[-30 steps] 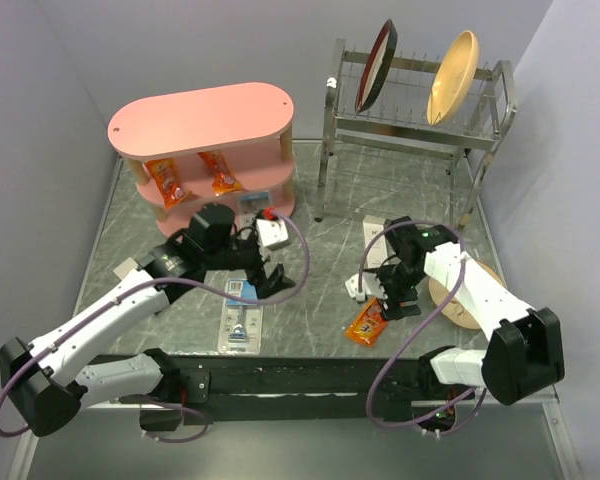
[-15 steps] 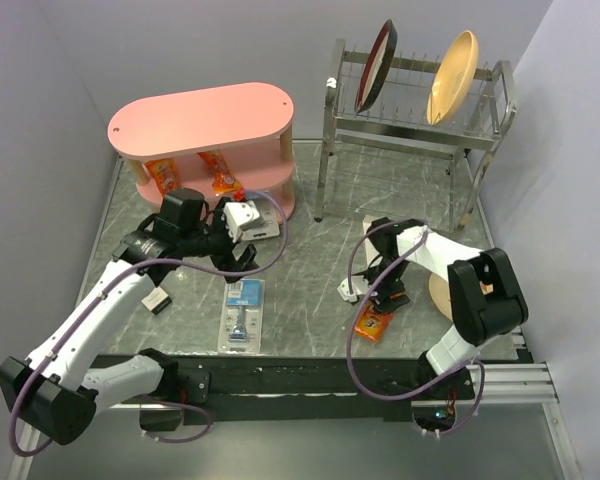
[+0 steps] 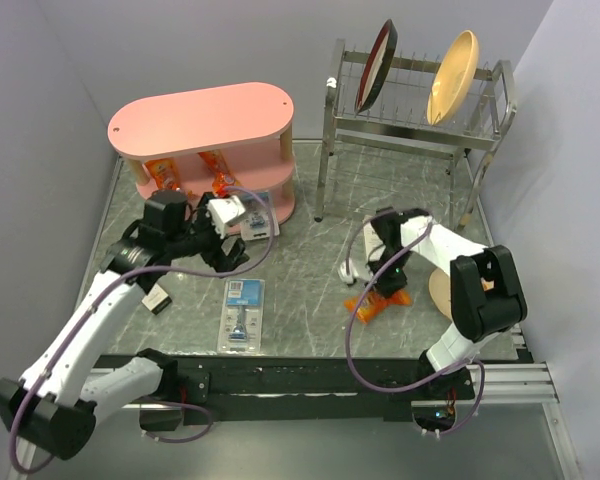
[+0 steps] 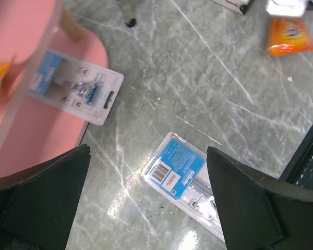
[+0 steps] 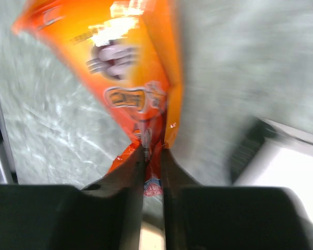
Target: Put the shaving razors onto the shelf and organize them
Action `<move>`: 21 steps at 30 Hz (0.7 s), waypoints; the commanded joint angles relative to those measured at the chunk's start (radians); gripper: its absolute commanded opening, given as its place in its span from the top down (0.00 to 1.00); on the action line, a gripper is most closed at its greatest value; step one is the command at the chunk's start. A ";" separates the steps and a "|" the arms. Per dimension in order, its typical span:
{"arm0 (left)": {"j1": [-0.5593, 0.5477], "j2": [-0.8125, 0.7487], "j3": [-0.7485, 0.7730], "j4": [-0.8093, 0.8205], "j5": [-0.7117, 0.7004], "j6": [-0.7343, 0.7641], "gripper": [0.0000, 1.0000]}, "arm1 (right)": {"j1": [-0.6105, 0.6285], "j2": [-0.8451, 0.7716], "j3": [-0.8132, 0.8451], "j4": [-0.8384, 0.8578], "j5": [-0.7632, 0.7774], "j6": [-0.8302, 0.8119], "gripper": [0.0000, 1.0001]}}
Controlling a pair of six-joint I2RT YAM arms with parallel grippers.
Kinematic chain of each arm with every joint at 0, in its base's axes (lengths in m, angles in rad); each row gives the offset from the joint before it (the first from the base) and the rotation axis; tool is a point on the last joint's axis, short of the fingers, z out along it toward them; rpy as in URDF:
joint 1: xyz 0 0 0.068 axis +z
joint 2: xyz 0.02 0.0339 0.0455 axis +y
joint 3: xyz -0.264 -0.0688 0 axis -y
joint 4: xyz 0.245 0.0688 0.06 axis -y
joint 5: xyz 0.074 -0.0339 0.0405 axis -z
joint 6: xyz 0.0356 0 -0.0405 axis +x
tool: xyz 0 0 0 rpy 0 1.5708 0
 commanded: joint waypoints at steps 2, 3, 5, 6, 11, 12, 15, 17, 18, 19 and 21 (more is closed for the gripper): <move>0.028 -0.196 -0.096 0.029 -0.038 -0.084 0.01 | 0.059 -0.094 0.280 -0.020 -0.215 0.529 0.93; 0.028 -0.244 -0.119 0.026 -0.027 -0.075 0.02 | 0.073 -0.095 0.365 -0.015 -0.239 0.611 0.93; 0.028 -0.288 -0.175 0.036 -0.030 -0.058 0.02 | 0.091 -0.086 0.445 0.041 -0.256 0.893 0.97; 0.028 -0.308 -0.191 0.043 -0.038 -0.053 0.02 | 0.098 -0.062 0.526 0.061 -0.245 0.985 1.00; 0.028 -0.386 -0.255 0.093 0.014 -0.024 0.03 | 0.110 0.017 0.742 0.144 -0.181 1.481 1.00; 0.028 -0.389 -0.272 0.110 0.008 -0.030 0.03 | 0.115 0.011 0.759 0.188 -0.129 1.553 1.00; 0.028 -0.348 -0.243 0.098 -0.016 -0.037 0.06 | 0.122 0.056 0.844 0.186 -0.101 1.709 1.00; 0.036 -0.326 -0.219 0.066 -0.033 -0.011 0.07 | 0.122 0.081 0.872 0.192 -0.116 1.756 1.00; 0.038 -0.306 -0.197 0.028 -0.038 0.000 0.07 | 0.125 0.087 0.890 0.209 -0.128 1.779 1.00; 0.038 -0.294 -0.190 0.009 -0.041 0.019 0.07 | 0.130 0.097 0.903 0.216 -0.134 1.793 1.00; 0.038 -0.270 -0.173 -0.006 -0.071 0.048 0.07 | 0.150 0.153 0.978 0.200 -0.128 1.834 1.00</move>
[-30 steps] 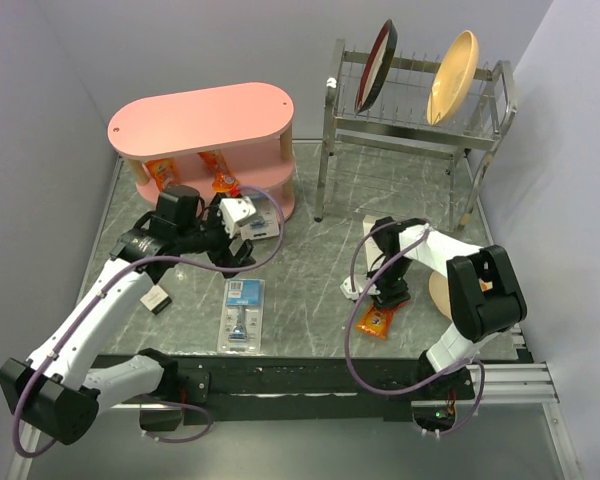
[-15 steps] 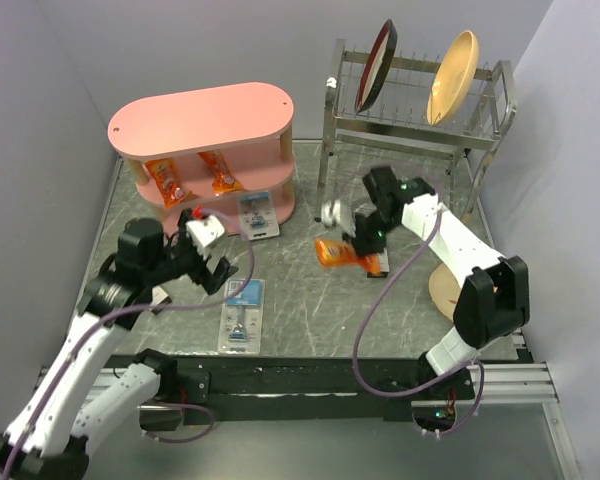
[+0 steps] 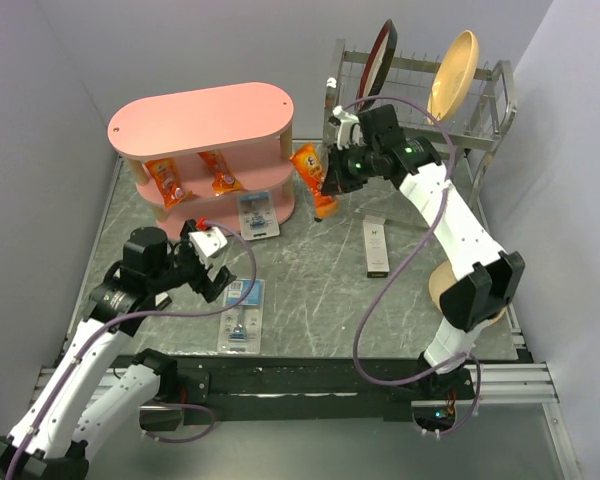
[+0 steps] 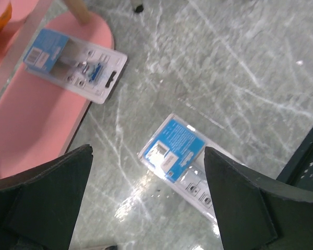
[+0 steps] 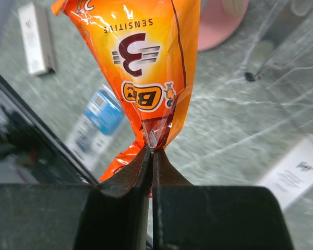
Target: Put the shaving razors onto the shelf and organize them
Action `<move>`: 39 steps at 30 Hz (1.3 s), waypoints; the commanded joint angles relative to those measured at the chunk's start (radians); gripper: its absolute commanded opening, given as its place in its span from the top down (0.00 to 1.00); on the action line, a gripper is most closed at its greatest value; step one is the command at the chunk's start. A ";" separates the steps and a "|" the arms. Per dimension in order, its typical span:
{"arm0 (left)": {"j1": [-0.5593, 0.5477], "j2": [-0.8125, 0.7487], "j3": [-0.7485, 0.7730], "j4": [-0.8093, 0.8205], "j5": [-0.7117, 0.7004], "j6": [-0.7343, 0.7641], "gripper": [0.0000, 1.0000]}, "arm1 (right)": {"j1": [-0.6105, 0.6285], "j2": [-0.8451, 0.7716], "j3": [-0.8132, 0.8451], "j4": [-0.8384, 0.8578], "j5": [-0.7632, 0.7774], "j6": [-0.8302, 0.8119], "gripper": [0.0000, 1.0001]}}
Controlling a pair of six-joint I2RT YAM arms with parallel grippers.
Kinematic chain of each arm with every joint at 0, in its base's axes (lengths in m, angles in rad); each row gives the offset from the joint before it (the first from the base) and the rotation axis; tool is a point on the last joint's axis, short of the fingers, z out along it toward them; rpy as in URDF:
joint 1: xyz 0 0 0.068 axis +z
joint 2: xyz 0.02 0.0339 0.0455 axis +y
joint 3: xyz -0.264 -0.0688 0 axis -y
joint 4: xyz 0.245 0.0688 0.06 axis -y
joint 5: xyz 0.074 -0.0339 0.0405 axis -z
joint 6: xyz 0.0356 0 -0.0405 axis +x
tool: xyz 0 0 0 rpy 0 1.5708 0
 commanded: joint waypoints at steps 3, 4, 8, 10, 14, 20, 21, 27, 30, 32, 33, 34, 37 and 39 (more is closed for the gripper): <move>0.026 0.082 0.108 -0.030 -0.054 0.069 0.07 | 0.061 0.157 0.224 0.007 0.053 0.216 1.00; 0.043 0.093 0.120 -0.022 -0.053 0.072 0.06 | 0.066 0.171 0.234 0.013 0.044 0.215 1.00; 0.055 0.124 0.122 0.028 -0.085 0.085 0.06 | 0.094 0.221 0.257 0.047 0.077 0.229 1.00; 0.064 0.122 0.105 0.044 -0.076 0.080 0.06 | 0.095 0.246 0.275 0.051 0.071 0.258 1.00; 0.076 0.116 0.105 0.026 -0.034 0.059 0.06 | 0.117 0.269 0.277 0.108 0.108 0.298 1.00; 0.076 0.106 0.071 0.026 0.012 0.025 0.09 | 0.158 0.319 0.342 0.133 0.168 0.315 1.00; 0.076 0.104 0.073 0.027 0.015 0.025 0.09 | 0.163 0.326 0.349 0.136 0.171 0.318 1.00; 0.086 0.098 0.059 0.032 0.019 0.019 0.09 | 0.175 0.355 0.361 0.153 0.186 0.328 1.00; 0.098 0.098 0.057 0.033 0.041 0.009 0.09 | 0.183 0.370 0.364 0.163 0.220 0.327 1.00; 0.107 0.096 0.057 0.038 0.047 0.002 0.09 | 0.186 0.385 0.375 0.166 0.229 0.331 1.00; 0.109 0.099 0.057 0.039 0.051 -0.001 0.09 | 0.189 0.390 0.379 0.172 0.231 0.331 1.00; 0.113 0.098 0.057 0.039 0.056 -0.004 0.09 | 0.195 0.393 0.385 0.174 0.234 0.331 1.00; 0.115 0.095 0.054 0.039 0.062 -0.004 0.08 | 0.210 0.405 0.404 0.183 0.252 0.325 1.00; 0.116 0.089 0.048 0.039 0.064 -0.007 0.09 | 0.218 0.407 0.412 0.185 0.266 0.322 0.96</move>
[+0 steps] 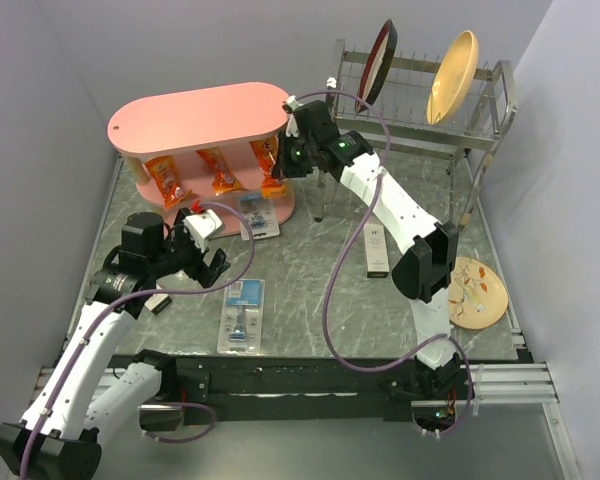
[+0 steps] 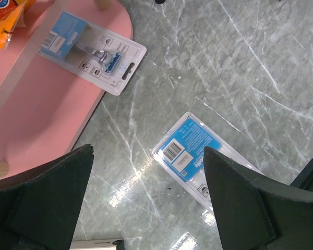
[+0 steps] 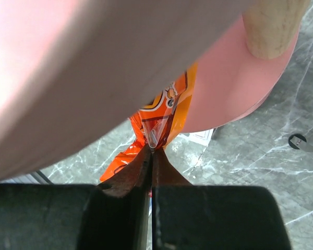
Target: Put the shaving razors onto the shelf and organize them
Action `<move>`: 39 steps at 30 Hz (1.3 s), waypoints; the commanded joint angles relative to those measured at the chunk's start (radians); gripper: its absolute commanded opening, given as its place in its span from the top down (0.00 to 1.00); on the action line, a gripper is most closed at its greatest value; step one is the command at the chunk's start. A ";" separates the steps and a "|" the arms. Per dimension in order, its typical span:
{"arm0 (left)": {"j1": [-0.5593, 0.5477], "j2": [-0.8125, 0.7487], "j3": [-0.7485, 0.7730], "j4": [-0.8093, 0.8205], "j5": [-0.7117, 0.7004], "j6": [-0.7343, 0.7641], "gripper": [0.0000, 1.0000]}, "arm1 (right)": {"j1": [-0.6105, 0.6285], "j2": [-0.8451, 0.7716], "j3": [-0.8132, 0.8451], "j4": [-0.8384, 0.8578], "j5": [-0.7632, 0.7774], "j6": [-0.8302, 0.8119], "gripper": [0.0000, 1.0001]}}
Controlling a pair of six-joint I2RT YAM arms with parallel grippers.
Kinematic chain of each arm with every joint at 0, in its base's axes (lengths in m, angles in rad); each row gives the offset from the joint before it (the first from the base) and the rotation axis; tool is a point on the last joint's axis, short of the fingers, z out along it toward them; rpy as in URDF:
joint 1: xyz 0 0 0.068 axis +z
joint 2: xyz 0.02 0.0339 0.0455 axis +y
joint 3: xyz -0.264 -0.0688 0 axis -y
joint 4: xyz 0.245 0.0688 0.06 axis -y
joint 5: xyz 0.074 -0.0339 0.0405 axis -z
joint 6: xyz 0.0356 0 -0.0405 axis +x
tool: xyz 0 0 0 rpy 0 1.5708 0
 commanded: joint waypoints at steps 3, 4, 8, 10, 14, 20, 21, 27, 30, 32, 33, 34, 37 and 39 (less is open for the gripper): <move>0.011 -0.028 -0.018 0.040 0.046 -0.022 0.09 | 0.044 0.032 0.046 0.043 0.059 -0.001 0.88; 0.013 -0.031 -0.021 0.042 0.049 -0.025 0.09 | 0.047 0.031 0.040 0.043 0.071 -0.004 0.87; 0.018 -0.035 -0.032 0.054 0.061 -0.035 0.09 | 0.055 0.041 0.023 0.042 0.085 -0.036 0.83; 0.021 -0.035 -0.036 0.060 0.066 -0.043 0.09 | 0.053 0.043 0.005 0.065 0.087 -0.041 0.83; 0.022 -0.037 -0.042 0.055 0.081 -0.054 0.09 | 0.044 -0.024 -0.141 0.212 0.085 -0.021 0.85; 0.024 -0.042 -0.039 0.037 0.090 -0.058 0.09 | 0.043 -0.118 -0.319 0.430 0.084 -0.002 0.82; 0.025 -0.040 -0.039 0.039 0.092 -0.061 0.09 | 0.043 -0.123 -0.327 0.440 0.090 0.005 0.82; 0.030 -0.043 -0.047 0.049 0.100 -0.069 0.09 | 0.043 -0.181 -0.438 0.553 0.092 0.057 0.80; 0.031 -0.048 -0.050 0.052 0.101 -0.072 0.09 | 0.044 -0.207 -0.475 0.595 0.113 0.080 0.72; 0.034 -0.048 -0.052 0.054 0.103 -0.074 0.09 | 0.044 -0.204 -0.472 0.593 0.124 0.085 0.69; 0.039 -0.048 -0.052 0.054 0.104 -0.074 0.09 | 0.043 -0.204 -0.468 0.593 0.124 0.085 0.62; 0.041 -0.049 -0.052 0.057 0.107 -0.077 0.09 | 0.043 -0.205 -0.466 0.598 0.124 0.087 0.59; 0.047 -0.048 -0.050 0.062 0.110 -0.077 0.09 | 0.044 -0.221 -0.482 0.631 0.134 0.090 0.56; 0.050 -0.048 -0.050 0.063 0.112 -0.078 0.08 | 0.044 -0.225 -0.479 0.635 0.150 0.094 0.56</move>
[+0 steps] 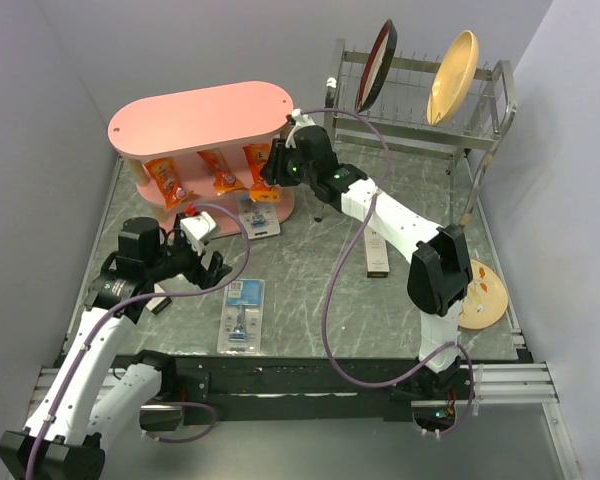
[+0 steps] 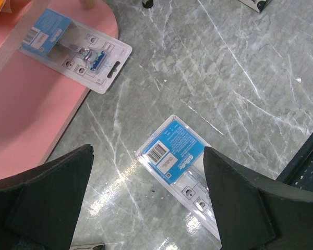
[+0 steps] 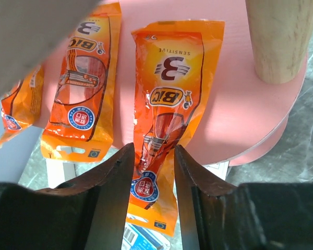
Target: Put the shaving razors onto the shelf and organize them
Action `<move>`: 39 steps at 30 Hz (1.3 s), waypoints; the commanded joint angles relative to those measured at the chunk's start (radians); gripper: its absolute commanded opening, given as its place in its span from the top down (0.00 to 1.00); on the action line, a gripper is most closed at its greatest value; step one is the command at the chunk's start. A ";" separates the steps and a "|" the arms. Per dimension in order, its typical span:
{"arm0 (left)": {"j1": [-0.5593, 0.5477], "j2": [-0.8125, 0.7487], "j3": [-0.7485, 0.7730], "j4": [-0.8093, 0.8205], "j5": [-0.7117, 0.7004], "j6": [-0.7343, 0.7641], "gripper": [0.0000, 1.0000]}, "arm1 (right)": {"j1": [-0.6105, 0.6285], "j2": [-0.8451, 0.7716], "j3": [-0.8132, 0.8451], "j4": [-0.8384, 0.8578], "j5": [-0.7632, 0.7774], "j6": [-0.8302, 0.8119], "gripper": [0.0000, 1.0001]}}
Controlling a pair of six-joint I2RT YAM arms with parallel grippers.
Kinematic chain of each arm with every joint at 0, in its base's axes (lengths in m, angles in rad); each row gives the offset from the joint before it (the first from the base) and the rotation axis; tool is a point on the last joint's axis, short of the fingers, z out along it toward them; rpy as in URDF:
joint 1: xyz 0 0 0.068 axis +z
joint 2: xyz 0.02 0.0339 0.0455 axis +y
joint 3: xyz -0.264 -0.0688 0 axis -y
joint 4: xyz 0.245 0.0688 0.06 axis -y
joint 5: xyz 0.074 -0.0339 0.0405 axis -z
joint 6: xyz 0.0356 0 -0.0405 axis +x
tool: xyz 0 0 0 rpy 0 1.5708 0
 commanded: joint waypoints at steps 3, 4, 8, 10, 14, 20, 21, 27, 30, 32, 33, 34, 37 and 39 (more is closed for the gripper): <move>0.012 -0.010 -0.002 0.043 0.033 -0.020 0.09 | 0.006 -0.101 -0.002 0.052 0.052 0.019 0.55; 0.012 -0.012 -0.001 0.044 0.033 -0.022 0.09 | 0.006 -0.116 -0.007 0.051 0.053 0.013 0.55; 0.006 0.008 0.001 0.081 0.040 -0.032 0.10 | 0.006 -0.214 -0.057 0.051 0.087 -0.002 0.53; -0.013 0.054 0.020 0.110 0.063 -0.032 0.13 | 0.004 -0.279 -0.100 0.052 0.090 -0.017 0.52; -0.129 0.163 0.079 0.208 0.017 0.006 0.37 | 0.004 -0.391 -0.180 0.011 0.090 -0.048 0.51; -0.284 0.316 0.140 0.311 -0.213 0.080 0.99 | -0.036 -0.533 -0.388 -0.032 0.138 -0.039 0.51; -0.301 0.344 0.152 0.342 -0.246 0.086 0.99 | -0.045 -0.555 -0.415 -0.029 0.139 -0.027 0.51; -0.350 0.488 0.238 0.391 -0.486 0.087 0.99 | -0.096 -0.686 -0.553 0.014 0.130 -0.027 0.50; -0.350 0.546 0.272 0.435 -0.573 0.090 0.99 | -0.134 -0.702 -0.582 0.016 0.110 -0.011 0.50; -0.350 0.569 0.286 0.462 -0.593 0.109 0.99 | -0.154 -0.712 -0.608 0.020 0.098 0.009 0.50; -0.350 0.595 0.304 0.466 -0.610 0.109 0.99 | -0.177 -0.716 -0.620 0.025 0.095 0.028 0.50; -0.350 0.611 0.317 0.465 -0.615 0.118 0.99 | -0.186 -0.722 -0.633 0.034 0.096 0.038 0.50; -0.350 0.663 0.369 0.459 -0.627 0.127 0.99 | -0.215 -0.738 -0.665 0.039 0.064 0.061 0.50; -0.350 0.700 0.412 0.452 -0.626 0.124 0.99 | -0.226 -0.744 -0.674 0.037 0.061 0.065 0.50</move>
